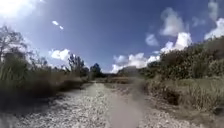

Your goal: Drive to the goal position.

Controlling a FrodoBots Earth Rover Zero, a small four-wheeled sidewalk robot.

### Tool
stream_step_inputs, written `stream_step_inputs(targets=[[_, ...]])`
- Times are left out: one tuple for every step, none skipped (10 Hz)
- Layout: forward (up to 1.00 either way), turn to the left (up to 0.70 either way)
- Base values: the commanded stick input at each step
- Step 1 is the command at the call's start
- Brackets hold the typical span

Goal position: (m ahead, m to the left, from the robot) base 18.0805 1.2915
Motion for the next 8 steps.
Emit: stream_step_inputs(targets=[[0.45,0.27],[0.45,0.27],[0.45,0.27],[0.45,0.27],[0.45,0.27],[0.45,0.27],[0.45,0.27],[0.45,0.27]])
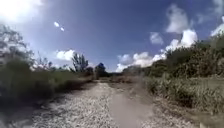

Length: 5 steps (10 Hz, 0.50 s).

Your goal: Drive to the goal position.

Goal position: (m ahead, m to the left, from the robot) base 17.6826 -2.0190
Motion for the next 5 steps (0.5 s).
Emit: stream_step_inputs(targets=[[0.45,0.27],[0.45,0.27],[0.45,0.27],[0.45,0.0],[0.45,0.0]])
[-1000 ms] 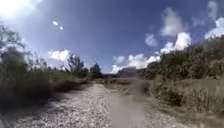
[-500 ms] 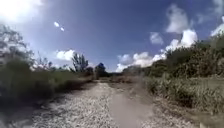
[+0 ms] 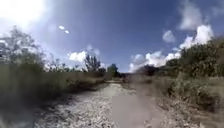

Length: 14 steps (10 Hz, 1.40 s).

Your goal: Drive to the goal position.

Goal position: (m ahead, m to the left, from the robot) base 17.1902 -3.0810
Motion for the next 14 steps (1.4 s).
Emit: stream_step_inputs(targets=[[0.45,0.0],[0.45,0.0],[0.45,0.0],[0.45,0.0],[0.45,0.0],[0.45,0.0],[0.45,0.0],[0.45,0.0],[0.45,0.0],[0.45,0.0],[0.45,0.0],[0.45,0.0],[0.45,0.0],[0.45,0.0]])
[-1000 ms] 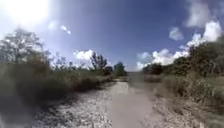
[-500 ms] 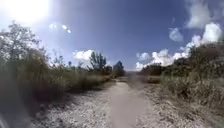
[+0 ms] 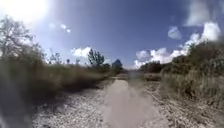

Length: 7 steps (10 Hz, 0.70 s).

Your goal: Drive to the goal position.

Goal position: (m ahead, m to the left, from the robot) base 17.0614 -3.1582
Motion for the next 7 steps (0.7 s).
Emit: stream_step_inputs(targets=[[0.45,0.0],[0.45,0.0],[0.45,0.0],[0.45,0.0],[0.45,0.0],[0.45,0.0],[0.45,0.0]])
